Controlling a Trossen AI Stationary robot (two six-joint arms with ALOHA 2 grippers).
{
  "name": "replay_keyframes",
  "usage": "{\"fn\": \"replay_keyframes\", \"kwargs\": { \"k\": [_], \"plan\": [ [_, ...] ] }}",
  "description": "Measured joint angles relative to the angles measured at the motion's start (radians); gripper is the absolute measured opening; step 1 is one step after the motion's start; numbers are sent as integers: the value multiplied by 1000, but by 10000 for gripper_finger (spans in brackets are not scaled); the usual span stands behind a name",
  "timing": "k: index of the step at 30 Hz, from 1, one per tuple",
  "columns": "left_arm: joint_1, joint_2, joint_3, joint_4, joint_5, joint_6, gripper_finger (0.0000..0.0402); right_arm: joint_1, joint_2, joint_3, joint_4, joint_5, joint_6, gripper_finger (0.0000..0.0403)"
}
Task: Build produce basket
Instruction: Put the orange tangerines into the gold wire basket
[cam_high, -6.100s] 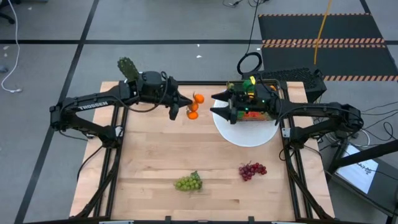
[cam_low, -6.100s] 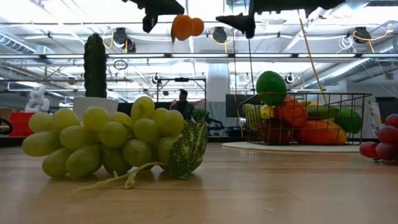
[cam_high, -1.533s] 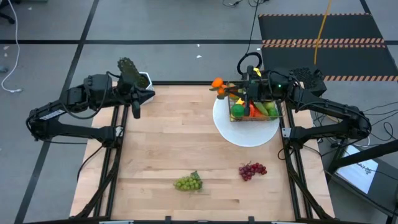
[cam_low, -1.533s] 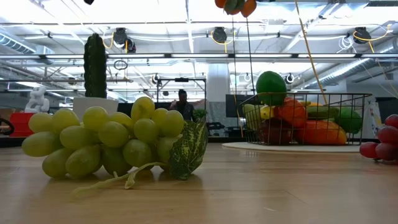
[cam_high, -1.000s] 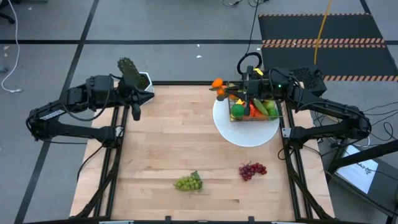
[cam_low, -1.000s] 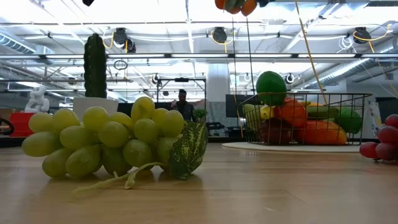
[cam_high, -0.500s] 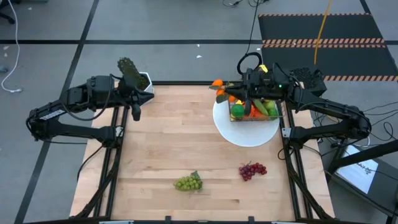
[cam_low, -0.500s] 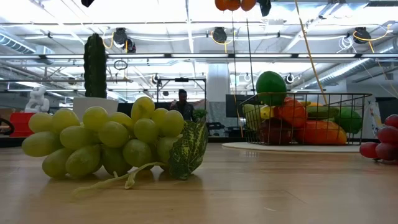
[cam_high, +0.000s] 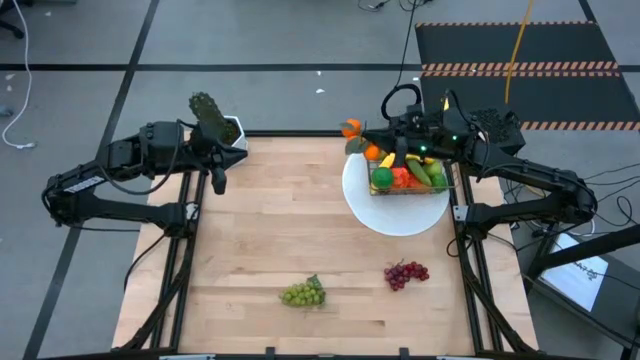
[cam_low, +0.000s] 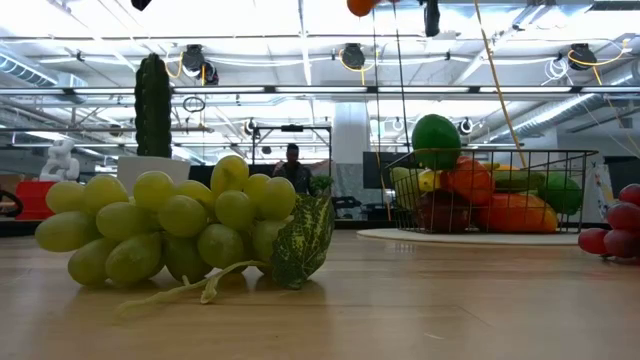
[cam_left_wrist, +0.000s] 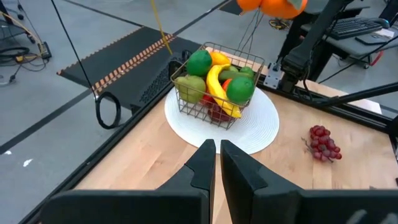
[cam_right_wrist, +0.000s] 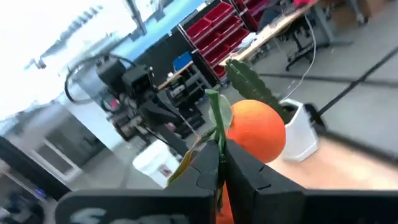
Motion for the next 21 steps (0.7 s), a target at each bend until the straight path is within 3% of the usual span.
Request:
{"fn": "replay_keyframes", "kwargs": {
  "k": [6, 12, 21],
  "plan": [
    [0, 0, 0, 1, -1, 0, 26, 13, 0, 0, 7, 26, 318, 8],
    [0, 0, 0, 1, -1, -5, 26, 12, 0, 0, 6, 30, 452, 8],
    [0, 0, 0, 1, -1, -71, 26, 8, -9, 1, -50, 124, 360, 8]
  ]
}}
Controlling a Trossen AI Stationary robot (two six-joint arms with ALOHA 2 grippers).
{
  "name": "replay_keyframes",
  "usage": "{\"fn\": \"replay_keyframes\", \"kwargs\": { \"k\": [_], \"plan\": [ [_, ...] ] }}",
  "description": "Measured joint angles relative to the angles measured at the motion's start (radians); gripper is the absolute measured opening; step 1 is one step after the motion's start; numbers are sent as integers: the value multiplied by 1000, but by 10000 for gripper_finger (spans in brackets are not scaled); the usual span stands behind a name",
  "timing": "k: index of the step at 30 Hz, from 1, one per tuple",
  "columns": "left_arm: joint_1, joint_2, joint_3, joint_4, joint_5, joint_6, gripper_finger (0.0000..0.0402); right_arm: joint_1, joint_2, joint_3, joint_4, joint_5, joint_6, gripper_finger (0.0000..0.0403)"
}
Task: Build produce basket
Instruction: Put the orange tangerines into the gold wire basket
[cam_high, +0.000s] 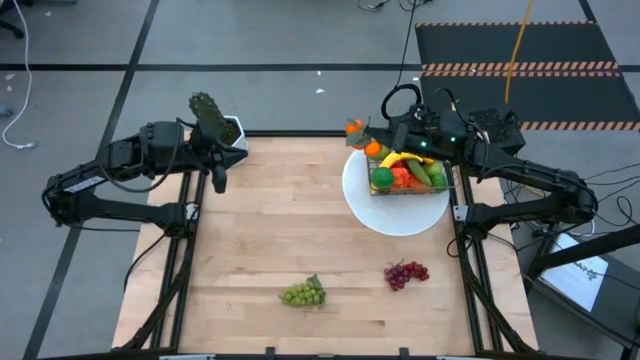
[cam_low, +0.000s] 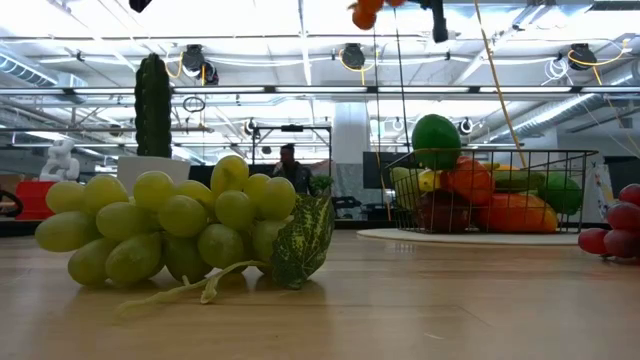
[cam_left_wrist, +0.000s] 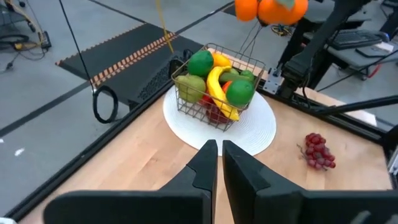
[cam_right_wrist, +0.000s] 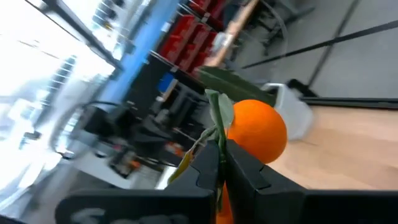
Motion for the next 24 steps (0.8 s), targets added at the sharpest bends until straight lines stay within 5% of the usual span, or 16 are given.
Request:
{"fn": "replay_keyframes", "kwargs": {
  "k": [5, 16, 24],
  "plan": [
    [0, 10, 0, 0, 0, -33, 26, -41, -38, 0, -158, 29, -91, 8],
    [0, 105, 0, 6, -43, 15, 26, -197, -161, 0, -615, 263, -166, 8],
    [0, 212, 0, 10, -44, 12, 26, -367, -97, 0, -713, 267, -297, 8]
  ]
}}
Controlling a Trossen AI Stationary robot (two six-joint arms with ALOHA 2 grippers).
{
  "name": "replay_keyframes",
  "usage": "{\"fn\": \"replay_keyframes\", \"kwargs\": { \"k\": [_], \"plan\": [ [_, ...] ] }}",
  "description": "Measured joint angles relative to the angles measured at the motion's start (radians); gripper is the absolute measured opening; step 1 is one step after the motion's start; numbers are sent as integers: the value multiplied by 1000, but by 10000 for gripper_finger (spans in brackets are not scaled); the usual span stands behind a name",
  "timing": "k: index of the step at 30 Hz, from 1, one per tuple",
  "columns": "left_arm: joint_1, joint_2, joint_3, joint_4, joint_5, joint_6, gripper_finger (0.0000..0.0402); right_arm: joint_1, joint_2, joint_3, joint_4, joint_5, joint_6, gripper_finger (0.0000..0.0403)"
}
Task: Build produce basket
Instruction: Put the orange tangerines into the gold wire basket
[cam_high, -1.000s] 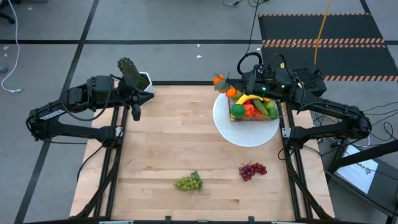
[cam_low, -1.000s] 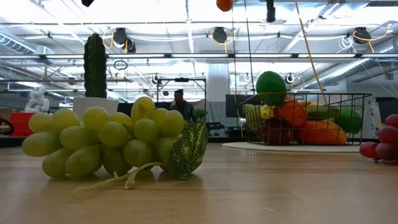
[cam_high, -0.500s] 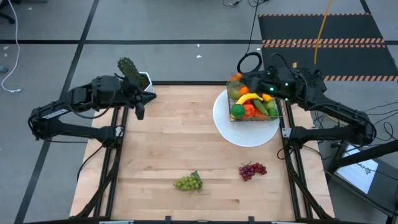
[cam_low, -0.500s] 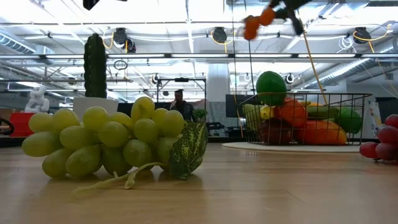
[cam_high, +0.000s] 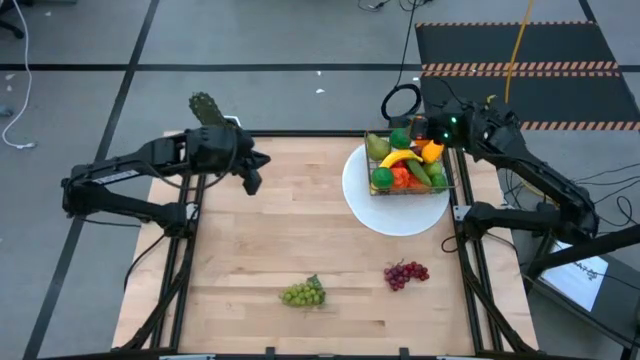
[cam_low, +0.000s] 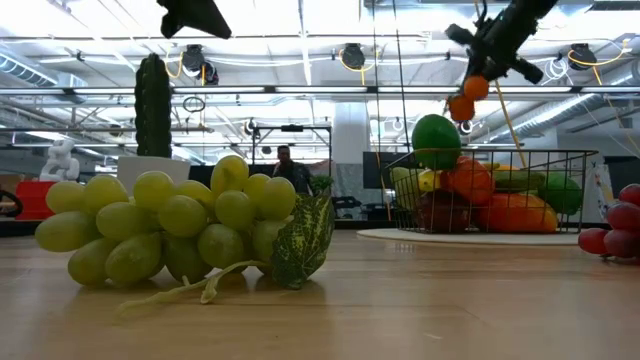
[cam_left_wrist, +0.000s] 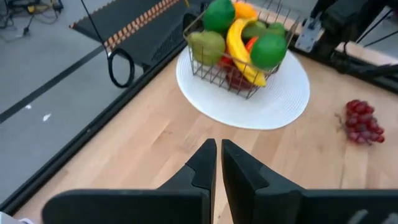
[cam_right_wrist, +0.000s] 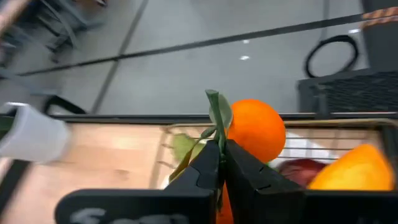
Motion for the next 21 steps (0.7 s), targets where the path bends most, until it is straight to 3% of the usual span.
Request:
{"fn": "replay_keyframes", "kwargs": {
  "k": [5, 12, 21],
  "plan": [
    [0, 32, 0, 14, 0, -3, 26, -60, 63, 0, -50, -12, -48, 8],
    [0, 22, 0, 44, 0, -24, 26, -51, 65, 0, -282, -31, 13, 8],
    [0, 22, 0, 54, 0, 6, 26, 7, 38, -1, -458, 78, 17, 8]
  ]
}}
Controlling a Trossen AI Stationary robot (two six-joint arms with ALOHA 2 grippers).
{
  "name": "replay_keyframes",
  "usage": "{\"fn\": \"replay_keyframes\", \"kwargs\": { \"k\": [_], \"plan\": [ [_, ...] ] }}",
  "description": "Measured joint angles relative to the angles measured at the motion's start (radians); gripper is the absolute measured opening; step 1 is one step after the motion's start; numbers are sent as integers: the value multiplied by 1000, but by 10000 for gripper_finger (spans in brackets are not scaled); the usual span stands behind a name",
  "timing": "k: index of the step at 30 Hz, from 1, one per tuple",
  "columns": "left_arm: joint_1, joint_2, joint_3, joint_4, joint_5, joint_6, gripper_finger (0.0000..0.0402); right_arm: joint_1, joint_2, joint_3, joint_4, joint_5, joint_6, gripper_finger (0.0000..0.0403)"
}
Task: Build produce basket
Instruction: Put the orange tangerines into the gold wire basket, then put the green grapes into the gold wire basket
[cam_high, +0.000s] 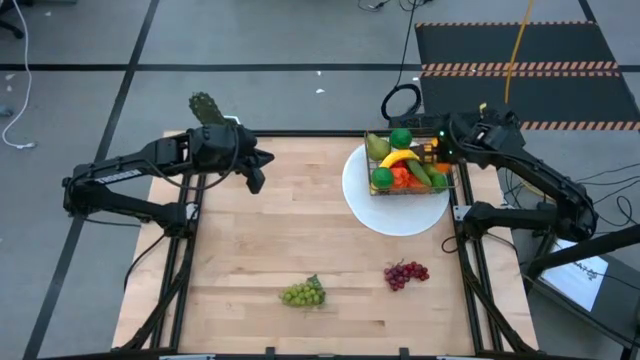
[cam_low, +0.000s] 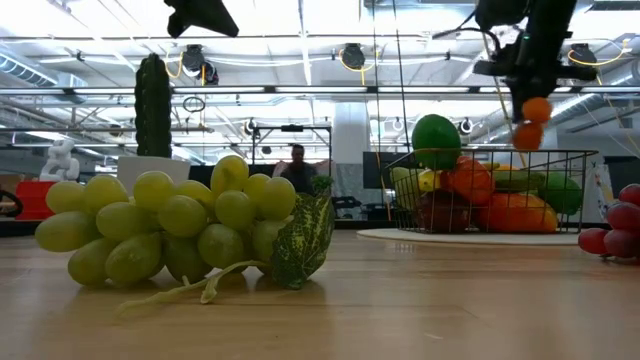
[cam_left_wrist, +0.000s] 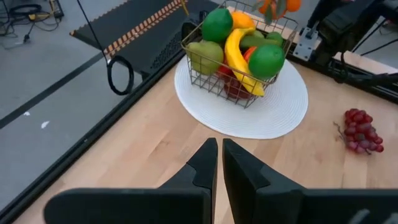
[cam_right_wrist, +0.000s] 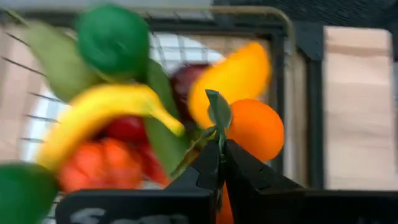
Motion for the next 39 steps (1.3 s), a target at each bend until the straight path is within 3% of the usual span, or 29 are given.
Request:
{"fn": "replay_keyframes", "kwargs": {
  "k": [10, 16, 20, 27, 31, 35, 39],
  "plan": [
    [6, 0, 0, 20, 0, 10, 26, 37, 54, -6, -124, 122, 17, 9],
    [6, 0, 0, 71, 7, -18, 26, 37, 111, -68, -106, 98, 19, 20],
    [6, 0, 0, 100, 72, -63, 26, 37, 132, -81, -59, 75, 27, 69],
    [-13, 0, 0, 126, 168, -178, 26, 37, 117, -77, 54, 69, 31, 202],
    [-37, 0, 0, 125, 207, -228, 26, 37, 98, -70, 76, 1, 49, 266],
    [-76, 0, 0, 124, 212, -260, 26, 37, 62, -70, 114, -104, 52, 306],
    [-119, 0, 0, 123, 210, -259, 26, 44, 0, -70, 155, -206, 66, 319]
  ]
}}
